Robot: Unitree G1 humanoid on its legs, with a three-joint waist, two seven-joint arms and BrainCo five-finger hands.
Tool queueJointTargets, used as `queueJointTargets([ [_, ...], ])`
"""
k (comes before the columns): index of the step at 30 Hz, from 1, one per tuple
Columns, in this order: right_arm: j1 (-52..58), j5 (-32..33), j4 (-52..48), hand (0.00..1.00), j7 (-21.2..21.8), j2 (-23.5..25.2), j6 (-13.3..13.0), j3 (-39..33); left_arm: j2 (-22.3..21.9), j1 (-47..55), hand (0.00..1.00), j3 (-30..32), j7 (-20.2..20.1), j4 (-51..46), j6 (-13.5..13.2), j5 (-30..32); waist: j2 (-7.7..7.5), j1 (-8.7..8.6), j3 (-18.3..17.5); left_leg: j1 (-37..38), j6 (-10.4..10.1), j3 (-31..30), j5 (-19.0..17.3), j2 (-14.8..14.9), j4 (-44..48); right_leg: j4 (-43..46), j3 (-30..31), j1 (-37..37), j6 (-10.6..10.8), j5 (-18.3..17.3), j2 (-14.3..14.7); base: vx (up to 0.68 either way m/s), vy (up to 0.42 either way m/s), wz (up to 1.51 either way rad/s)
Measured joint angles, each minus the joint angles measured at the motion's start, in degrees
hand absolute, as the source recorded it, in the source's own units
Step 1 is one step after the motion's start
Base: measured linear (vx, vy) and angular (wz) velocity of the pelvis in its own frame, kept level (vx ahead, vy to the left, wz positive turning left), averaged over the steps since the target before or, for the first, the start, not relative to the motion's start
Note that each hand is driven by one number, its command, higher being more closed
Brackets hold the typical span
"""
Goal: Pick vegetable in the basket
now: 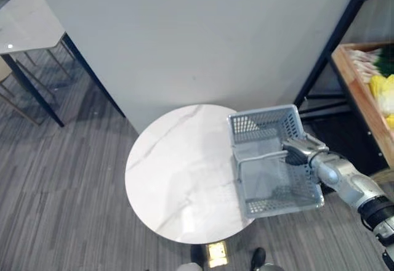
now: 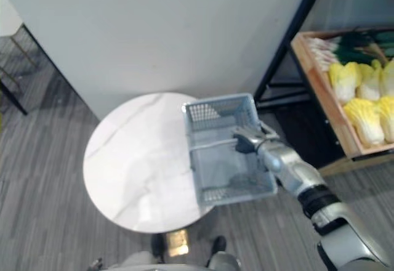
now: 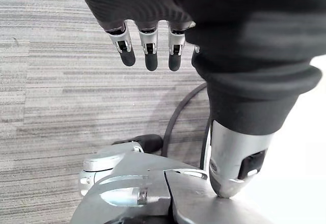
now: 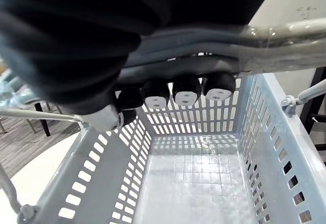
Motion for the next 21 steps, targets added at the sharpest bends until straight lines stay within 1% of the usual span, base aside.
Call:
queueJointTargets([
  [4, 2.61, 0.7, -3.18, 1.0, 1.15, -0.56, -1.4, 0.05, -0.11, 0.39, 0.0, 0.51, -0.11, 0.34, 0.07, 0.3, -0.07, 0.15, -0.42, 1.62, -0.06, 1.73, -0.11, 0.19, 0.36, 0.24, 2.09, 0.54, 0.05, 0.1, 0.23, -0.01, 0.001, -0.2],
  [7, 3.77, 0.7, -4.78, 1.0, 1.17, -0.6, -2.2, 0.68, -0.09, 0.78, 0.0, 0.6, -0.07, 0.18, 0.06, 0.29, -0.26, 0.12, -0.5, 1.98, -0.22, 3.38, -0.34, 0.54, 0.39, 1.05, 3.87, -0.45, -0.1, 0.22, 0.58, -0.03, -0.006, -0.31],
  [9, 6.27, 0.68, -6.22, 1.0, 1.17, -0.79, -2.33, 0.02, 0.01, 0.78, 0.0, 0.66, -0.02, 0.09, 0.04, 0.27, -0.55, 0.0, -0.36, 1.61, -0.14, 4.07, -1.49, 0.64, 2.1, 4.42, 4.99, -2.15, -0.41, -1.14, 0.1, -0.03, -0.005, -0.19],
  [10, 8.37, 0.63, -7.27, 1.0, 1.17, -0.82, -2.25, -1.14, 0.05, 0.78, 0.0, 0.67, -0.02, 0.11, 0.07, 0.27, -0.62, -0.14, -0.32, 1.72, 0.0, 4.19, -1.98, 0.59, 2.94, 6.88, 5.35, -2.87, -0.19, -2.32, -0.47, -0.02, -0.001, -0.07],
  [11, 11.82, 0.6, -9.39, 1.0, 1.15, -0.86, -2.18, -3.66, 0.15, 0.68, 0.0, 0.42, -0.02, 0.13, 0.15, 0.29, -0.92, -0.66, -0.14, 2.05, 0.17, 4.22, -2.16, 0.19, 3.12, 9.39, 5.77, -3.63, 0.17, -3.33, -1.22, -0.03, 0.026, -0.09],
  [12, 14.36, 0.64, -11.53, 1.0, 1.14, -0.78, -2.17, -6.03, 0.27, 0.53, 0.0, 0.35, -0.02, 0.2, 0.48, 0.33, -1.17, -1.49, 0.0, 1.9, 0.22, 4.78, -2.12, -0.29, 2.94, 10.22, 7.02, -4.68, 0.28, -3.31, -1.62, -0.03, 0.047, -0.14],
  [13, 15.33, 0.63, -12.46, 1.0, 1.14, -0.69, -2.2, -7.12, 0.39, 0.32, 0.0, 0.21, -0.03, 0.2, 0.7, 0.37, -1.21, -1.67, 0.02, 1.6, 0.24, 5.53, -2.15, -0.48, 2.88, 10.25, 7.8, -5.39, 0.71, -2.97, -1.73, -0.06, 0.073, -0.44],
  [15, 16.61, 0.6, -13.98, 1.0, 1.1, -0.14, -1.93, -8.59, 1.02, -0.48, 0.0, -0.37, -0.07, 0.2, 0.84, 1.87, -1.77, -2.52, 0.06, -0.66, 1.01, 8.88, -2.66, -0.98, 3.58, 9.34, 13.3, -8.68, 2.85, 0.48, -1.28, -0.11, 0.098, -0.77],
  [16, 16.5, 0.51, -14.79, 1.0, 1.12, 0.53, -0.99, -8.74, 1.94, -1.78, 0.0, -0.76, -0.27, 0.2, 0.83, 2.67, -2.37, -2.92, 0.12, -2.97, 3.05, 10.52, -3.74, -1.04, 6.45, 7.94, 15.65, -11.33, 3.45, 3.7, -0.79, -0.09, 0.107, -0.97],
  [17, 16.06, 0.44, -14.99, 1.0, 1.12, 1.06, -0.73, -8.73, 1.79, -1.63, 0.0, -0.73, -0.61, 0.51, 0.78, 2.85, -1.06, -2.59, -0.29, -4.06, 4.66, 12.86, -4.03, 0.86, 6.79, 5.52, 16.58, -11.25, 3.52, 6.23, -0.02, -0.18, 0.106, -1.33],
  [18, 15.51, 0.45, -15.08, 1.0, 1.13, 1.93, -0.36, -8.26, 1.75, -2.17, 0.0, -0.56, -1.04, 1.01, 0.71, 3.9, 0.0, -2.4, 0.16, -4.72, 5.29, 16.8, -4.09, 3.5, 6.9, 13.05, 11.6, -13.29, -3.47, 2.39, 0.9, -0.14, 0.024, -1.42],
  [19, 15.49, 0.55, -15.07, 1.0, 1.12, 2.02, -0.2, -7.1, 1.92, -1.88, 0.0, -0.79, -1.24, 0.74, 0.46, 4.3, 0.24, -2.8, 0.03, -3.8, 5.35, 18.81, -3.9, 5.16, 7.09, 24.16, 5.34, -13.03, -7.47, -3.21, -0.25, -0.16, 0.049, -1.63],
  [20, 15.43, 0.52, -14.98, 1.0, 1.13, 2.2, -0.23, -6.41, 2.63, -2.01, 0.0, -0.74, -1.25, 0.75, 0.59, 4.33, -0.4, -2.47, -0.41, -3.21, 5.48, 21.81, -4.01, 6.05, 7.32, 29.6, 1.18, -10.7, -7.18, -5.21, -3.11, -0.06, 0.03, -1.27],
  [21, 15.06, 0.49, -14.96, 1.0, 1.14, 2.15, -0.23, -5.92, 2.95, -2.0, 0.0, -0.89, -1.39, 0.74, 0.72, 4.44, -0.53, -2.29, -0.7, -3.2, 5.49, 23.14, -4.0, 6.47, 7.56, 30.57, -0.28, -9.7, -7.73, -5.59, -4.46, -0.1, -0.007, -1.35],
])
